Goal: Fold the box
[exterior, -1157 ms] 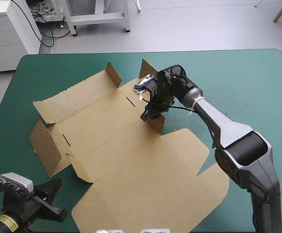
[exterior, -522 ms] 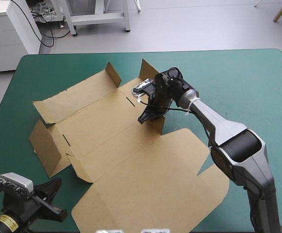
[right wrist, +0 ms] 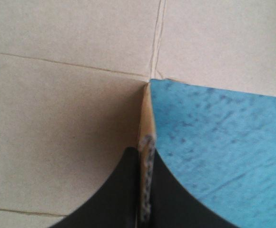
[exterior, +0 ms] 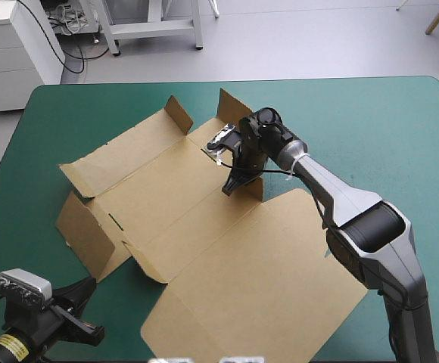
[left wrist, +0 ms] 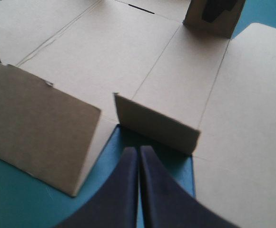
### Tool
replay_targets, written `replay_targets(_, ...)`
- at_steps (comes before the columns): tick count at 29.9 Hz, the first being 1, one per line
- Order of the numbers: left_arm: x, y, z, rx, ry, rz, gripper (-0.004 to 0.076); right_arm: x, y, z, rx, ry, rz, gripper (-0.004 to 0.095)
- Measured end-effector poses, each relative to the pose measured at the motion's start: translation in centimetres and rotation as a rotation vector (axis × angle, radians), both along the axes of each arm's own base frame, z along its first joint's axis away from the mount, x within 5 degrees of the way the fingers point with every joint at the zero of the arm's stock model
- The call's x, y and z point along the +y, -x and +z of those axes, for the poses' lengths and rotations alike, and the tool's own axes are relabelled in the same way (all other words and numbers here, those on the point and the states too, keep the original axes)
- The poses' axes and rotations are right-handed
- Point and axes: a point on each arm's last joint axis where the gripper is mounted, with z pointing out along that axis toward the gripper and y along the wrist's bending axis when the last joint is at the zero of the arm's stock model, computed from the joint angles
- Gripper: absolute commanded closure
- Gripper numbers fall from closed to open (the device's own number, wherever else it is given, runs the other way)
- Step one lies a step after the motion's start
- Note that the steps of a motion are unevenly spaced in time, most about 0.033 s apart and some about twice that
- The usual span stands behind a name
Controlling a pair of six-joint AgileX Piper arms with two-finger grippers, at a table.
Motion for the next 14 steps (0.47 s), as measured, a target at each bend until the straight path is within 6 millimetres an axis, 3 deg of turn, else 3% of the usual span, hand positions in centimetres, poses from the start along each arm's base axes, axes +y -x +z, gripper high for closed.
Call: replay_targets(14,0.0,0.0,0.0,0.0,0.0,0.0,0.0731,-0.12,-0.36,0.68,-0.095,0.117,0.464,0.0928)
